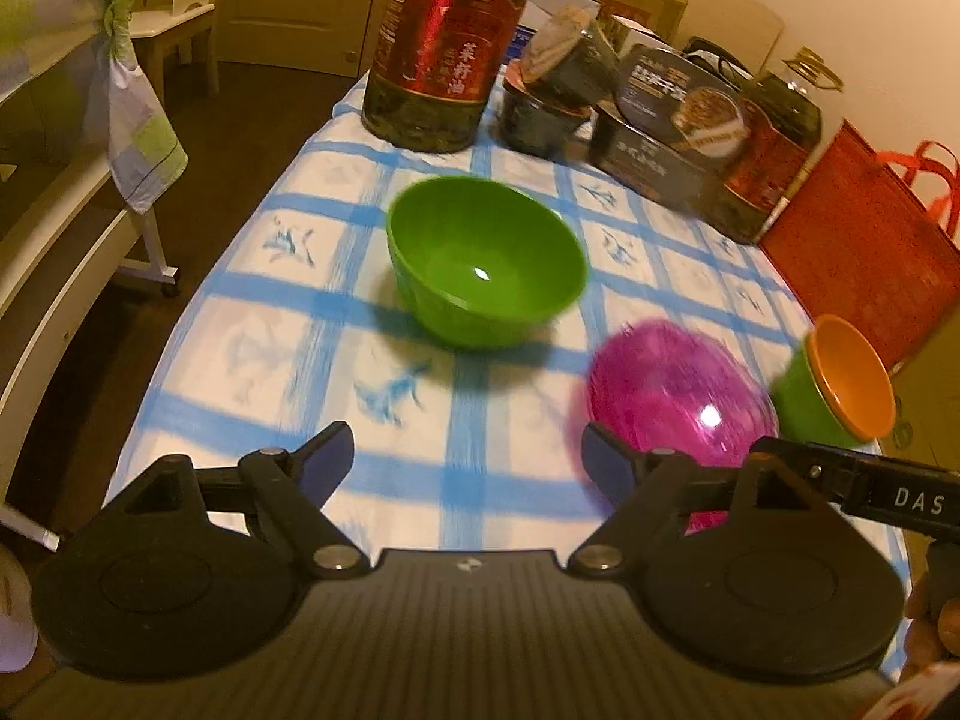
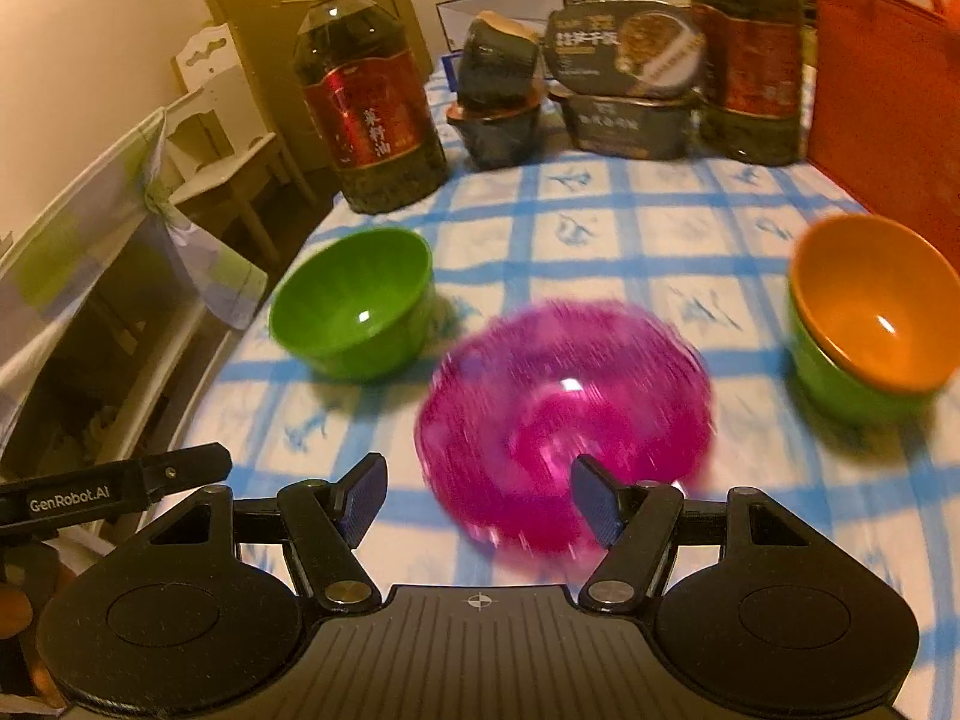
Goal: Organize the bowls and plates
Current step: 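Move both grippers to the rim of the other green bowl, then close both grippers on the green bowl rim, then lift the green bowl and carry it over the orange-green bowl stack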
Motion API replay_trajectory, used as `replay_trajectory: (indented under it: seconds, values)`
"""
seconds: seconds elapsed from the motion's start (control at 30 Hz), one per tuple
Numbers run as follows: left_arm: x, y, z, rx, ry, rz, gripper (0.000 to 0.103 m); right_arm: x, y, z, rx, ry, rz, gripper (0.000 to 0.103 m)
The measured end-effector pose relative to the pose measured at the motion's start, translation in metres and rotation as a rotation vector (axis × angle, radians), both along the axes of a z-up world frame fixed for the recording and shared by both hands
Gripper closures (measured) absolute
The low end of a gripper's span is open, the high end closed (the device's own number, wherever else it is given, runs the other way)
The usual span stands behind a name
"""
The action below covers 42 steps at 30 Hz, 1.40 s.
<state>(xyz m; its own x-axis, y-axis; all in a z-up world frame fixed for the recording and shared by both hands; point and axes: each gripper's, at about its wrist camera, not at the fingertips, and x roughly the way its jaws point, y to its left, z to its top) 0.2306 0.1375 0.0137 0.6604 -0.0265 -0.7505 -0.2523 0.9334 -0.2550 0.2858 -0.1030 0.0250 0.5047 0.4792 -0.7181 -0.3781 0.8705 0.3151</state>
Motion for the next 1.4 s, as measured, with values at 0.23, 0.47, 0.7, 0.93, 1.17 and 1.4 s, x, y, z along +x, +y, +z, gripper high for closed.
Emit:
replay_trajectory:
  seconds: [0.23, 0.47, 0.7, 0.93, 1.17, 1.4]
  values:
    - [0.054, 0.027, -0.014, 0.011, 0.001, 0.01, 0.021, 0.057, 0.035, -0.012, -0.004, 0.0, 0.031, 0.035]
    - [0.098, 0.048, -0.026, 0.017, 0.01, 0.046, 0.023, 0.103, 0.064, -0.028, -0.012, 0.015, 0.056, 0.035]
    - [0.127, 0.061, -0.044, 0.037, 0.042, 0.027, 0.049, 0.135, 0.089, -0.047, -0.032, 0.044, 0.079, 0.036]
    - [0.139, 0.067, -0.053, 0.046, 0.046, 0.011, 0.07, 0.152, 0.103, -0.061, -0.043, 0.07, 0.091, 0.056]
    - [0.146, 0.069, -0.055, 0.042, 0.038, -0.008, 0.088, 0.158, 0.11, -0.065, -0.05, 0.072, 0.1, 0.077]
    - [0.148, 0.066, -0.053, 0.05, 0.043, -0.024, 0.094, 0.157, 0.114, -0.064, -0.049, 0.073, 0.107, 0.089]
